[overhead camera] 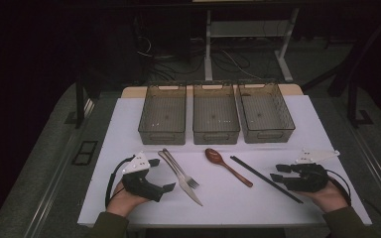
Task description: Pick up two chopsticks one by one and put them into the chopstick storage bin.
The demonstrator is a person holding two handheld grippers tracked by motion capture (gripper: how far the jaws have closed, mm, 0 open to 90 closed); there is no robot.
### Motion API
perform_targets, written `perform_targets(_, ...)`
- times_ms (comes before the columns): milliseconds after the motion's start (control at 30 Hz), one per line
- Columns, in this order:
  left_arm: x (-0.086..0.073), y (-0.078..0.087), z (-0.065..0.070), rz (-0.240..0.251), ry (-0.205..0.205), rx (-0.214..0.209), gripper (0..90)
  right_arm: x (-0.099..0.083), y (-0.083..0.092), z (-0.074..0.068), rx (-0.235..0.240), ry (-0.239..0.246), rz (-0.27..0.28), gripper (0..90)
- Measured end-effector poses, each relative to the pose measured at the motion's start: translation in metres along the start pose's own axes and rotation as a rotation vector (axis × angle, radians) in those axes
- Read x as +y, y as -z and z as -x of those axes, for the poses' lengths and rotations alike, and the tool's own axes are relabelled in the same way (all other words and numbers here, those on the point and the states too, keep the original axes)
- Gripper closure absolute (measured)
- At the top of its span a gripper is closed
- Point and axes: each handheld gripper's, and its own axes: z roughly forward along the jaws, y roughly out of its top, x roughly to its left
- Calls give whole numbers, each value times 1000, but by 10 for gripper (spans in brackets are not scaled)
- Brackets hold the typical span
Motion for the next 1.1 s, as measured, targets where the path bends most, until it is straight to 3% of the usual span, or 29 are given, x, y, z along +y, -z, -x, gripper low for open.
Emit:
perform_targets(200,1,-1,2,-7,-5,2,0,-12,3,0,-4,-22,-30,704)
perform_targets(400,0,-2,1,-4,-4,2,0,-15,-4,-2,0,-10,-58,776)
perform_targets(600,0,-1,2,-5,-7,0,0,-16,-12,0,-6,-11,-94,806)
perform_targets(1100,0,-1,2,-11,-11,0,0,-18,-16,1,0,-9,-113,819)
